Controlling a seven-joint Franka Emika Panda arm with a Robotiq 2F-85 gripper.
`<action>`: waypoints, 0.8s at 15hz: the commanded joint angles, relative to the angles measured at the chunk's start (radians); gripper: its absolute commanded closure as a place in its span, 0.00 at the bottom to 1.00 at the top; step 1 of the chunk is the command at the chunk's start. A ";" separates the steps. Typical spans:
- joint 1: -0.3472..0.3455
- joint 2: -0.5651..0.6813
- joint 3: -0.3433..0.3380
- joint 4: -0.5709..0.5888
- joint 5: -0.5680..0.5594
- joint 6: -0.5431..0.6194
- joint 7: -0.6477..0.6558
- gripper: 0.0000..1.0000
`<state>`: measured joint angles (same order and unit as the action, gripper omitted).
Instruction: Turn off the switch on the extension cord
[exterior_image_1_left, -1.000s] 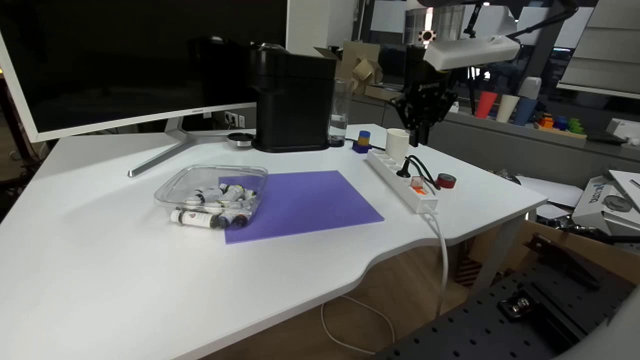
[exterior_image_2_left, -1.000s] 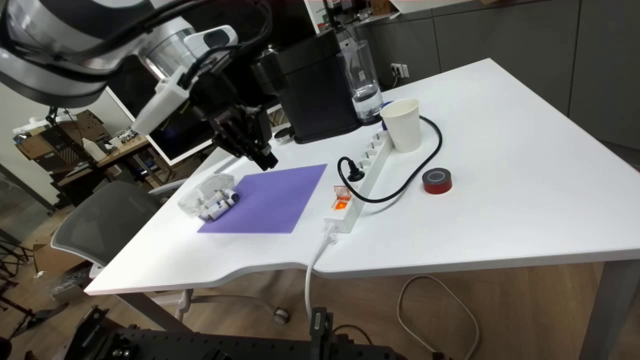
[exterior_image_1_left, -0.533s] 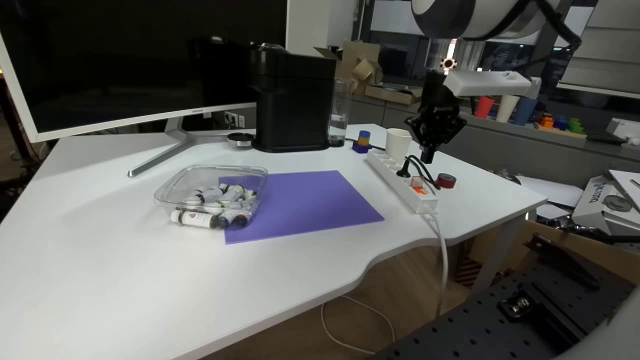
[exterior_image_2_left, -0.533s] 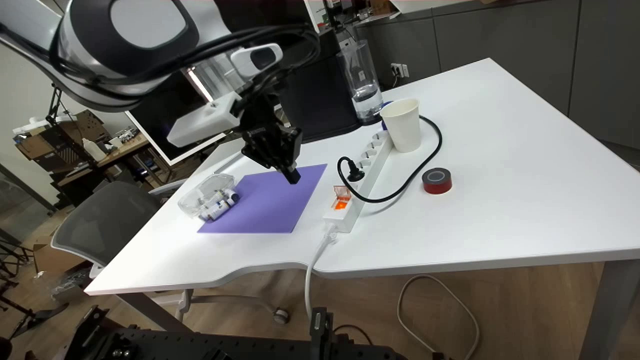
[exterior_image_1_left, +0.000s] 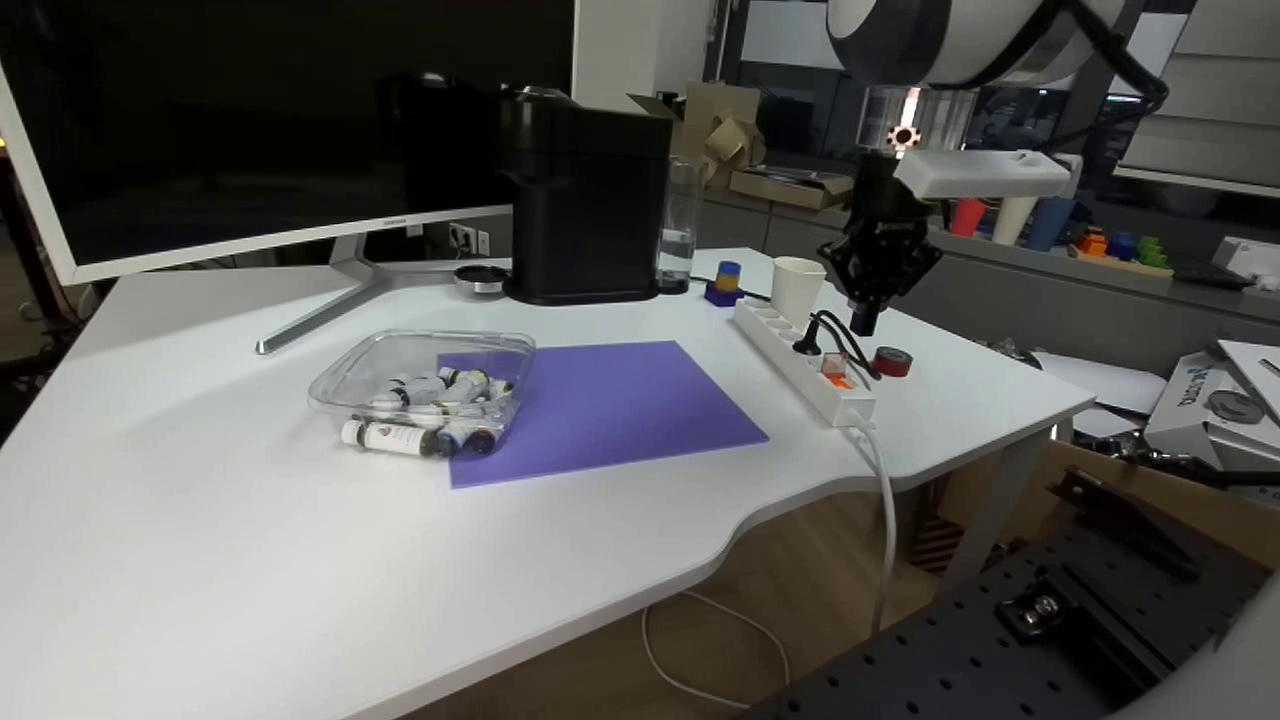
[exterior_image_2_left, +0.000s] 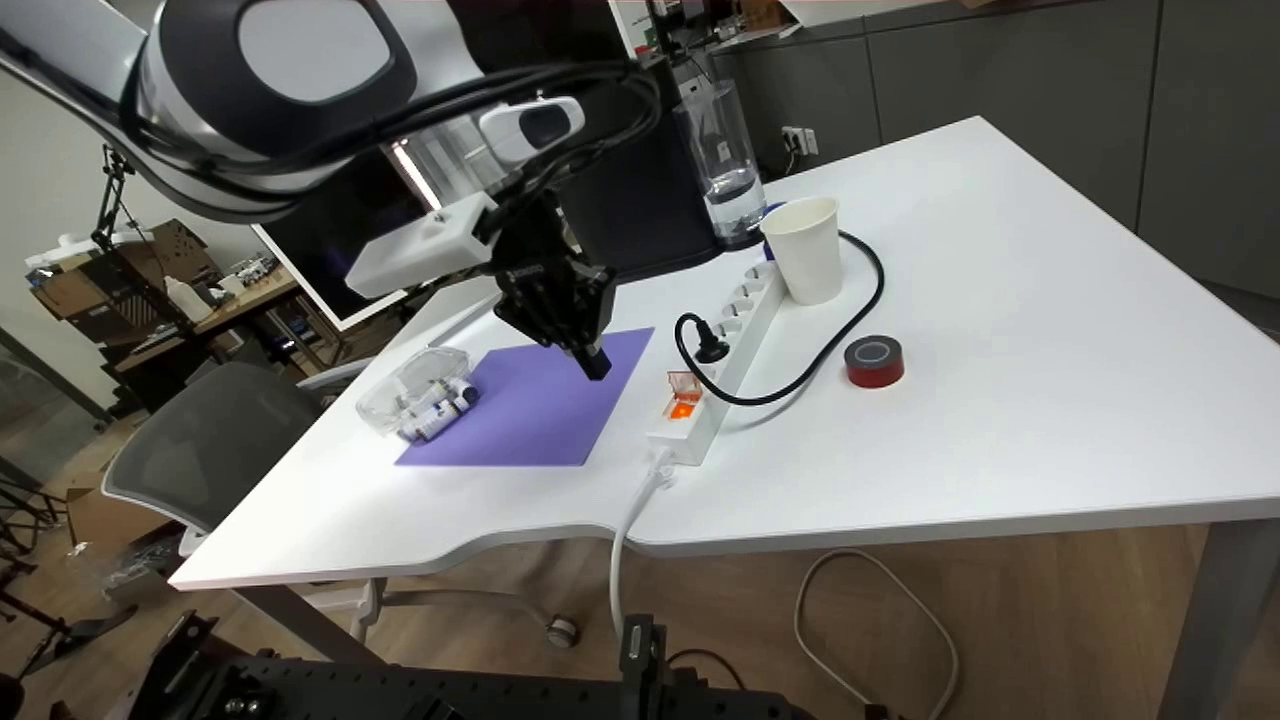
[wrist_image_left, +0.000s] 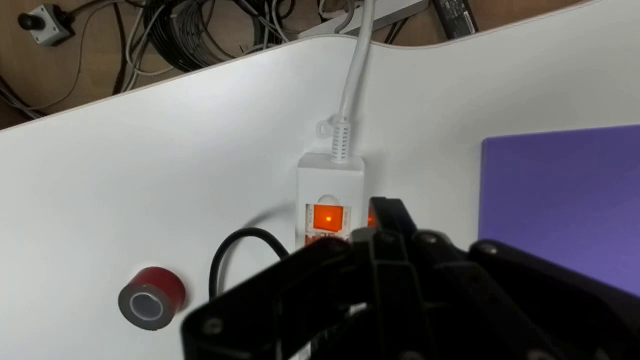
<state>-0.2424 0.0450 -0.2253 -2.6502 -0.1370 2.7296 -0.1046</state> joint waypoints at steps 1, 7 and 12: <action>-0.020 0.062 -0.031 0.061 0.015 -0.019 0.011 1.00; -0.042 0.177 -0.024 0.143 0.100 0.003 -0.029 1.00; -0.047 0.261 0.000 0.214 0.133 0.027 -0.054 1.00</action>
<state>-0.2758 0.2523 -0.2447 -2.4938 -0.0263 2.7508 -0.1334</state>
